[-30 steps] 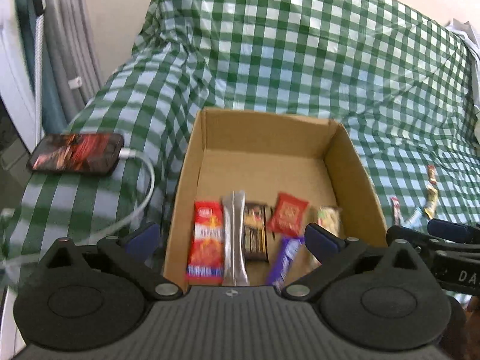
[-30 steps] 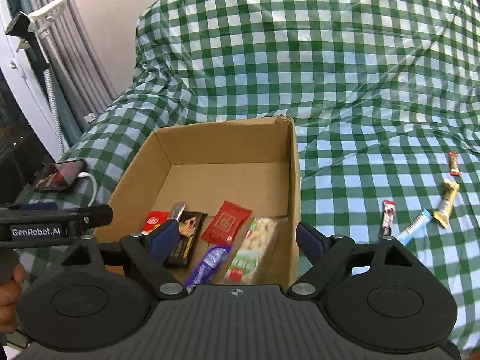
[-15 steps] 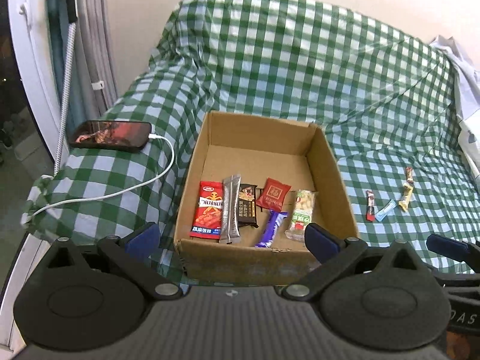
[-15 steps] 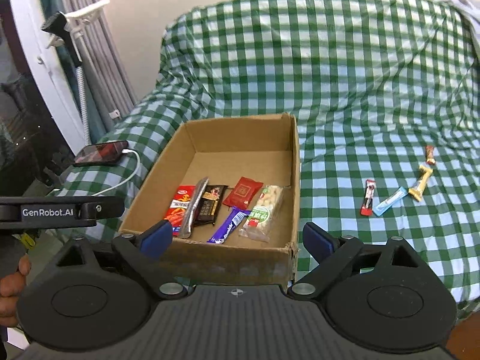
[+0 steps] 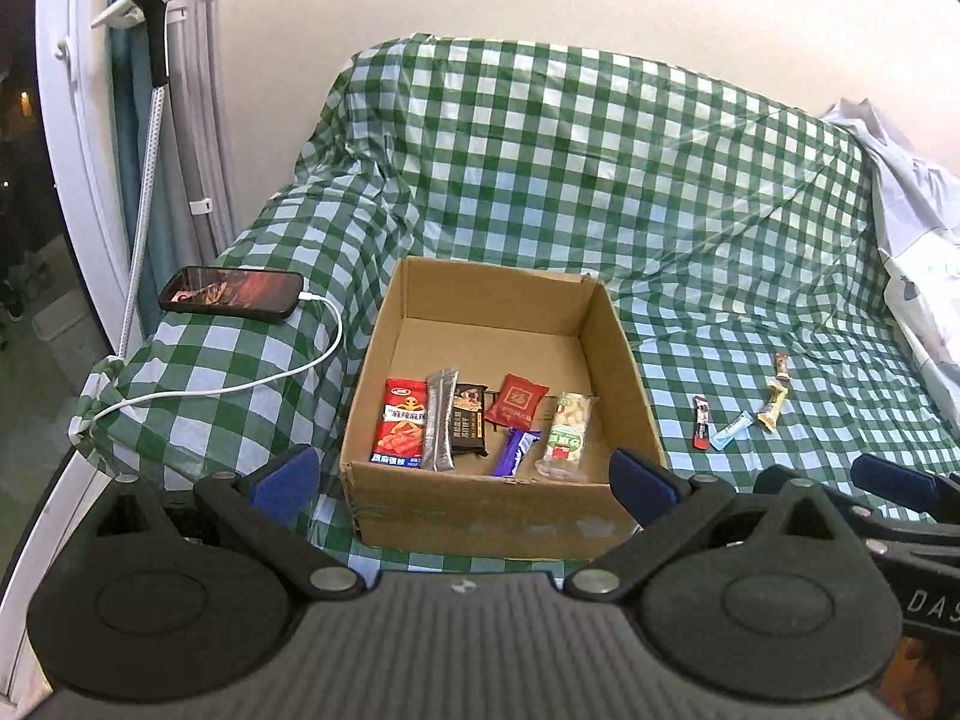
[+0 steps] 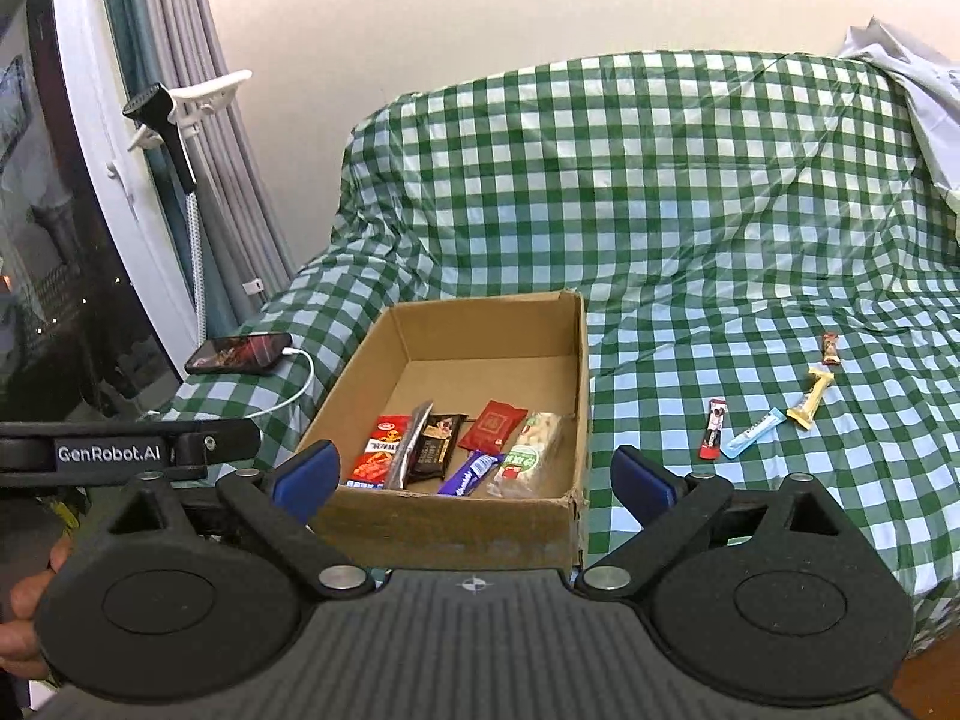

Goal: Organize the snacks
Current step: 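Raise both tools above the box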

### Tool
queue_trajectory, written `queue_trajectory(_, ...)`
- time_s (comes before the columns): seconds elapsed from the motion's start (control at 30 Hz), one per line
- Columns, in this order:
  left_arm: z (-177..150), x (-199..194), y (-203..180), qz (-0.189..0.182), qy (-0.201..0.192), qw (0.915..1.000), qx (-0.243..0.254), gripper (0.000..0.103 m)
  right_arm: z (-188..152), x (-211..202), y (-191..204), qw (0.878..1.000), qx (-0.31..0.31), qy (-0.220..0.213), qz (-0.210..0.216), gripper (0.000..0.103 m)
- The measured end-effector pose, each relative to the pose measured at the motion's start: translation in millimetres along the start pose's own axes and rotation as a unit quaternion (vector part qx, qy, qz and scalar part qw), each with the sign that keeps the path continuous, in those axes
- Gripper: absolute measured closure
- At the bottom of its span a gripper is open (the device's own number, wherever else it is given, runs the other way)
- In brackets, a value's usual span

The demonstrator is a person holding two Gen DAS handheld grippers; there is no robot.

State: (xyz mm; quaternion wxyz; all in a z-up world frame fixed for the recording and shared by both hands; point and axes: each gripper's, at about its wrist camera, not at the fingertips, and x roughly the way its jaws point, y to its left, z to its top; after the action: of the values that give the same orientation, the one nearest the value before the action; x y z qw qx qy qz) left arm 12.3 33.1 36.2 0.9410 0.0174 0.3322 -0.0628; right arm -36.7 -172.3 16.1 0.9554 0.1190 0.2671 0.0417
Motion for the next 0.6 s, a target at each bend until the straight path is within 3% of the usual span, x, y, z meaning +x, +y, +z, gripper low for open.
queue_trajectory(0.6,-1.4,-9.2,0.2,0.0,-0.01,1.0,0.0,0.0,-1.3,-10.7,1.6,1.0,0.002,-0.008,-0.001,0.005)
